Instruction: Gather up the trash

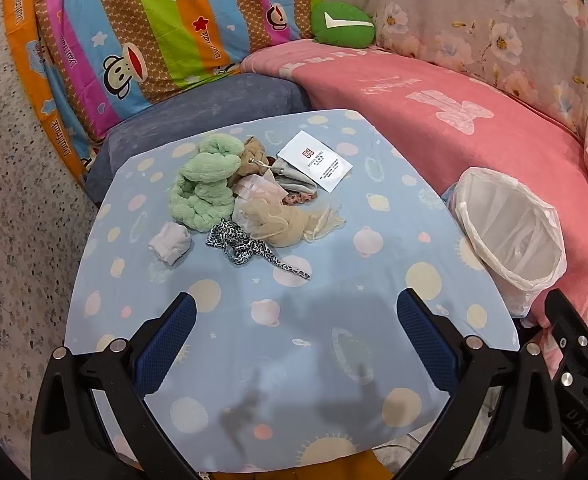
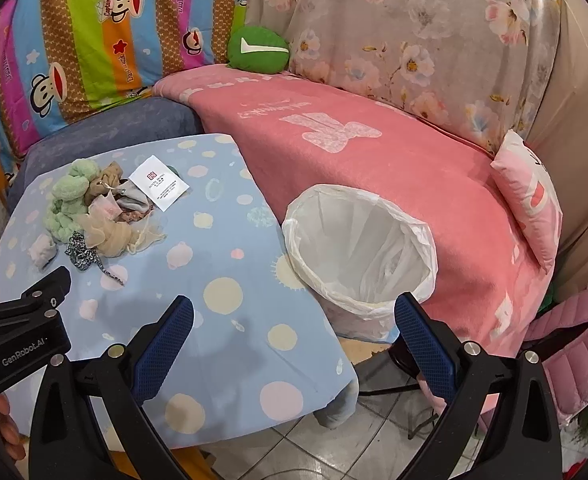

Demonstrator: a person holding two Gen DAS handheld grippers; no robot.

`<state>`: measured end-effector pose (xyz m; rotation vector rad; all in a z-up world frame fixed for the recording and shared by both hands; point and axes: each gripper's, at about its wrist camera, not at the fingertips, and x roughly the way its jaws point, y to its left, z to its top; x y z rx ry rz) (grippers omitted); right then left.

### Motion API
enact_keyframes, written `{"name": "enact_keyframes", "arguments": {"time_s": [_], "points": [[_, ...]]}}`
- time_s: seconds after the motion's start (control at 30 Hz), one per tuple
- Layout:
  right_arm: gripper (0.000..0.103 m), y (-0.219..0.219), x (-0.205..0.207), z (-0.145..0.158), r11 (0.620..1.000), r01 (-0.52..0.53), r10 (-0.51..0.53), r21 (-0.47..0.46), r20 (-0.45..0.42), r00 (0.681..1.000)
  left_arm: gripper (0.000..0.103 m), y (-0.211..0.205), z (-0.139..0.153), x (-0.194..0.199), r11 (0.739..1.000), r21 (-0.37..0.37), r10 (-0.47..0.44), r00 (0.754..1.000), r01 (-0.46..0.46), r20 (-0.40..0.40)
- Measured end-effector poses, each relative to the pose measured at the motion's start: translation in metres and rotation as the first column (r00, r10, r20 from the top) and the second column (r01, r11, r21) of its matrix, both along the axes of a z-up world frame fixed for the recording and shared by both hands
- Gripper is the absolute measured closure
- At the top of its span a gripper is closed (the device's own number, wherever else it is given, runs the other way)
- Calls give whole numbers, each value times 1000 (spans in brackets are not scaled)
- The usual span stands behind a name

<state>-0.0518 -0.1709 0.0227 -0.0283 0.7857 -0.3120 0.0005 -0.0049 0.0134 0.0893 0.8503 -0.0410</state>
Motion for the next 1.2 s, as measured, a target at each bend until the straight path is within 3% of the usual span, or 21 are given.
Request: {"name": "enact_keyframes", "arguments": {"time_s": [0.33,1.2], "points": [[7,6,5,-4,999,-36,36,13,-17,999,7,5,1,-2,1000,3,11,1000,-11,3],[7,-7,17,0,1000,13,-13,9,-17,1000,7,-8,0,15,1000,4,-17,1000,17,18]]}}
